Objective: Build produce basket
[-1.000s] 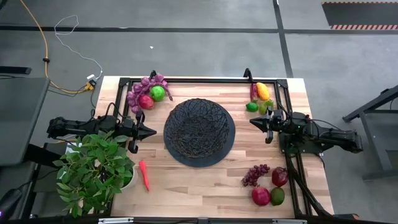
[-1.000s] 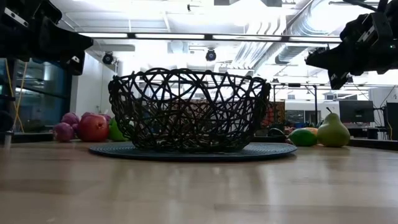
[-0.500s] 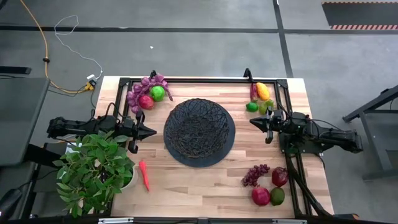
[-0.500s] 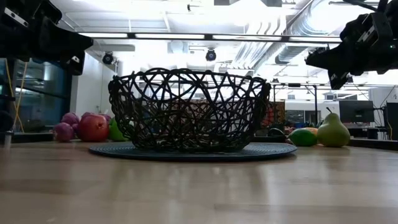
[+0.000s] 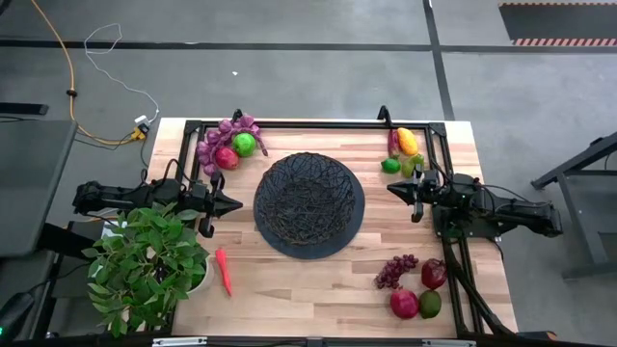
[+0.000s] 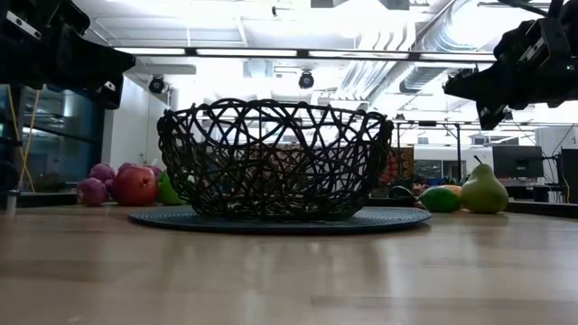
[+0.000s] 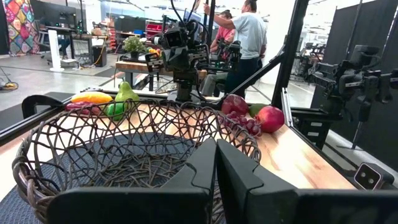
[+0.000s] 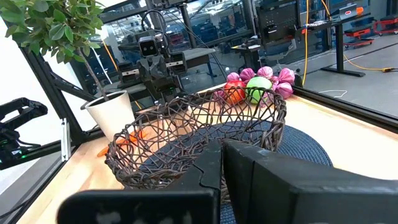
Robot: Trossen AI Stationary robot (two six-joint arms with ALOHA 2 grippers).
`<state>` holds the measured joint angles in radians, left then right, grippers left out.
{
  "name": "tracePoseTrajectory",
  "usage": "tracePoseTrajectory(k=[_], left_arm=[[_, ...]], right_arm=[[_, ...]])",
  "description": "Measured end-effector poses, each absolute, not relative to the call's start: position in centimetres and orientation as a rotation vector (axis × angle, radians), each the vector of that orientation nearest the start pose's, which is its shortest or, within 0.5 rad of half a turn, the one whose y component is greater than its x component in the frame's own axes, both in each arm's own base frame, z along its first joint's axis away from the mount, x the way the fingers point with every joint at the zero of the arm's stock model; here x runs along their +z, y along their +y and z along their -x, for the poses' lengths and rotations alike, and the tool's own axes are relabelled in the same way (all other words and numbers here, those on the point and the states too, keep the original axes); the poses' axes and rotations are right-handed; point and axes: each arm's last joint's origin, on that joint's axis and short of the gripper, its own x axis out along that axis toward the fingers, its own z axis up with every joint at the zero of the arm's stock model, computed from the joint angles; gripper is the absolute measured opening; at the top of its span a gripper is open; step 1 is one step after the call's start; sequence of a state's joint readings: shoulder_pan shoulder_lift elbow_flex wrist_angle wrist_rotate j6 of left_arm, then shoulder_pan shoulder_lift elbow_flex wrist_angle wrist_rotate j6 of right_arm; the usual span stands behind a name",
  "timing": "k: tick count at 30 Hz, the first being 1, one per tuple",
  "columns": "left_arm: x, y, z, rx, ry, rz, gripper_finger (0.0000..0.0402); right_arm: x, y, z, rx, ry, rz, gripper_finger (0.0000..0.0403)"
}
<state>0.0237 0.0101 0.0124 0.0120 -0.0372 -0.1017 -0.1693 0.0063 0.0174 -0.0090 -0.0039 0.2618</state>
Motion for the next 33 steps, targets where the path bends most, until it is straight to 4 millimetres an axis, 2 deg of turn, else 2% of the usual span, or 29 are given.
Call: tracePoseTrajectory(k=[20,24,29,31,33], left_arm=[[17.0,0.3,-9.7,0.059,-0.034,0.102,0.0005],[18.0,0.3,-9.7,0.055,-0.145,0.103,0.0005],[20.9,0.7,-8.8,0.138,-0.460,0.172,0.0005],[21.3,0.9,-8.7,0.220,-0.497,0.222,0.0005],[21.5,1.1,-9.0,0.285,-0.459,0.237,0.0005]], right_arm=[[16.8,-1.6,-9.6,-0.164,-0.024,-0.261,0.0000],[16.8,-1.6,-9.6,-0.164,-0.024,-0.261,0.0000],[16.8,-1.6,-9.6,-0.164,-0.025,-0.261,0.0000],[16.8,-1.6,-9.6,-0.164,-0.024,-0.261,0.0000],[16.8,-1.6,-9.6,-0.164,-0.024,-0.261,0.0000]])
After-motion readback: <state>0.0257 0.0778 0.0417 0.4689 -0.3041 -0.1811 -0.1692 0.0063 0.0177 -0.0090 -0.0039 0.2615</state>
